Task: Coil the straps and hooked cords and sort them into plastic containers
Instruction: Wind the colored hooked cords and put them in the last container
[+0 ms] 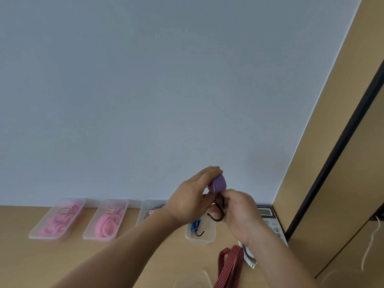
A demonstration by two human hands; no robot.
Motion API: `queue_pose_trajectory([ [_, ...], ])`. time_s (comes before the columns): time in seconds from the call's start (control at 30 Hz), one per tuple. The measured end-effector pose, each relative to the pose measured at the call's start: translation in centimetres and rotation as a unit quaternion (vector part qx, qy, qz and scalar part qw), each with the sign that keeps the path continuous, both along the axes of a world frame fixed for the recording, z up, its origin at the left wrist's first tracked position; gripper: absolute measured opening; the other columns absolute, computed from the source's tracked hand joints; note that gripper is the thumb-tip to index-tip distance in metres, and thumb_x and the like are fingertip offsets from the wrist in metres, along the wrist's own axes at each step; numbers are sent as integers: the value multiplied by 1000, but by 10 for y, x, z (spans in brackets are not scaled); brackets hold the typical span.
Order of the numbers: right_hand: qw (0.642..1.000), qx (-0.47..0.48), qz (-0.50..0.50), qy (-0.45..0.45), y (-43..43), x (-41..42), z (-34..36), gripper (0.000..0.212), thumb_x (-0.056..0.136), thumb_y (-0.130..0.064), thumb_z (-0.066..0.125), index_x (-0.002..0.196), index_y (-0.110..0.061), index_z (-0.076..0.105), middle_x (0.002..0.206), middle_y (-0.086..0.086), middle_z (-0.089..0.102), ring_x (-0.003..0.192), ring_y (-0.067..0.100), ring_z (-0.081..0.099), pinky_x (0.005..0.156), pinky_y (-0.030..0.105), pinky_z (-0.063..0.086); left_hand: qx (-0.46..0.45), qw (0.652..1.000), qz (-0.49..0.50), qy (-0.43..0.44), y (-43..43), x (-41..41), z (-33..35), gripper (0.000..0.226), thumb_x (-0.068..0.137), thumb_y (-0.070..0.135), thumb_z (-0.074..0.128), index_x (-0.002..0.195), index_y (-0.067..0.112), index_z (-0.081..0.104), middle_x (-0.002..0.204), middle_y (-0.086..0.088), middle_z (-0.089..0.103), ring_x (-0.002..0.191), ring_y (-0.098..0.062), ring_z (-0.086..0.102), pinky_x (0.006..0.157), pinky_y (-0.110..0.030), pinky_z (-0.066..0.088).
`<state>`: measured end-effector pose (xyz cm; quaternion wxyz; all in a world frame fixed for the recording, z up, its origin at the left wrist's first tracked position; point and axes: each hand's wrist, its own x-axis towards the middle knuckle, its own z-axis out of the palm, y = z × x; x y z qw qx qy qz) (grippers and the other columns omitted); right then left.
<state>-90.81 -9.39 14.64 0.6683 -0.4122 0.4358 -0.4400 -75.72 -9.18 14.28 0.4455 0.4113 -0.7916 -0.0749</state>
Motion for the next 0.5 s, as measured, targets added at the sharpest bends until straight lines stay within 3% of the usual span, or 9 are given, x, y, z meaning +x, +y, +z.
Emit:
queue_pose_trajectory([
  [0.07, 999, 24, 19, -29, 0, -1, 2, 38, 94, -19, 38, 91, 2, 69, 85, 21, 71, 55, 23, 55, 59, 34, 36, -9, 1000, 0, -26, 2, 3, -3, 49, 89, 3, 59, 137, 6, 52, 148, -8, 48, 140, -20, 43, 102, -19, 44],
  [0.17, 999, 23, 8, -35, 1, -7, 0, 52, 99, -41, 40, 101, -1, 73, 93, 19, 72, 63, 23, 57, 64, 35, 40, -10, 997, -55, -54, 6, 7, -8, 57, 85, -6, 57, 140, 3, 50, 154, -10, 38, 148, -22, 27, 116, -29, 33],
  [0.3, 997, -34, -10, -68, -1, -12, 4, 30, 99, -30, 52, 108, -15, 76, 104, 7, 72, 80, 19, 64, 67, 33, 46, 56, 990, -129, -28, 13, 2, -10, 65, 81, -9, 48, 144, 8, 46, 160, -7, 26, 153, -19, 12, 122, -31, 17],
  [0.4, 995, -69, -3, -77, -3, -13, 5, 30, 102, -24, 48, 109, -11, 75, 113, 12, 72, 98, 26, 67, 81, 38, 52, 191, 965, -143, 108, 17, -1, -2, 69, 74, -6, 40, 139, 12, 53, 158, 1, 33, 150, -7, 18, 121, -24, 18],
  [0.5, 991, -125, -26, -32, -2, -7, 2, 27, 102, -10, 46, 115, -9, 70, 113, 11, 73, 110, 29, 66, 93, 46, 51, 287, 897, -147, 303, 16, 1, 7, 59, 71, -1, 40, 127, 10, 57, 142, -1, 57, 129, -9, 54, 107, -29, 43],
])
